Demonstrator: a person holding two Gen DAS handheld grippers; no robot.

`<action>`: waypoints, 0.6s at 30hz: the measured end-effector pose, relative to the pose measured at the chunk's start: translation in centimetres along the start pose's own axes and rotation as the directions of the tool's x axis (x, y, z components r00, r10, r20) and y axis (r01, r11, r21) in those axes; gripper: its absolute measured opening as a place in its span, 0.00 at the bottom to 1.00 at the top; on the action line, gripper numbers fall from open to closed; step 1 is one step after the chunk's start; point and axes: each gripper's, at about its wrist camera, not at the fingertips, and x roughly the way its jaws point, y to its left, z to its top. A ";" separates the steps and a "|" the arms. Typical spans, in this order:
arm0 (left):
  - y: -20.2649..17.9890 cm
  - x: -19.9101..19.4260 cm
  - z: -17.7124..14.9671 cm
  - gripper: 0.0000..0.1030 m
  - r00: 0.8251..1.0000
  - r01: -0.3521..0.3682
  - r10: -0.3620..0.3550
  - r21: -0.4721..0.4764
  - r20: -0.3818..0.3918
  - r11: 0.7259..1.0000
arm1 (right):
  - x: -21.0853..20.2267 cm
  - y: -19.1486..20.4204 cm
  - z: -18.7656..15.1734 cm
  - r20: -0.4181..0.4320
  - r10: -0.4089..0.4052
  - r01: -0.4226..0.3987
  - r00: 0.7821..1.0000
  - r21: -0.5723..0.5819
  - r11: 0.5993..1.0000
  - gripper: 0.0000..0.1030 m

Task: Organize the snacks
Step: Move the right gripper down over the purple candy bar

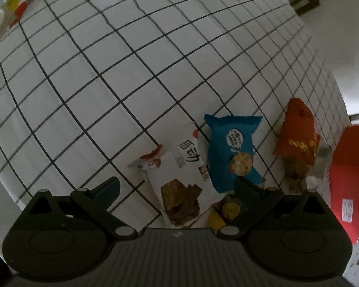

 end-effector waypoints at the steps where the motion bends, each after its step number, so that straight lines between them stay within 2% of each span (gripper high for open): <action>1: 0.0 0.3 0.0 0.99 1.000 -0.003 0.003 -0.008 -0.010 1.000 | 0.1 -0.1 0.2 -0.004 -0.001 0.001 1.000 0.009 1.000 0.66; 7: -0.3 1.3 -0.8 0.99 0.998 -0.063 0.063 -0.002 -0.007 0.998 | 0.6 -0.1 0.7 -0.014 -0.010 0.010 1.000 0.006 1.000 0.64; 10: -0.2 1.6 -0.8 0.96 0.997 -0.074 0.074 -0.006 0.004 0.997 | 1.0 -0.3 0.8 -0.028 -0.017 0.018 0.999 0.019 1.000 0.62; 13: -0.3 1.7 -0.8 0.95 0.997 -0.078 0.078 -0.001 0.015 0.997 | 1.9 -0.9 1.1 -0.056 -0.029 0.033 0.998 0.067 0.997 0.55; 15: -0.3 1.6 -0.8 0.93 0.997 -0.076 0.075 0.005 0.027 0.997 | 2.5 -1.3 1.2 -0.073 -0.031 0.039 0.997 0.107 0.994 0.53; 18: -0.3 0.9 -1.0 0.78 0.998 -0.053 0.052 0.024 0.038 0.998 | 3.1 -1.5 1.3 -0.096 -0.006 0.022 0.995 0.164 0.986 0.52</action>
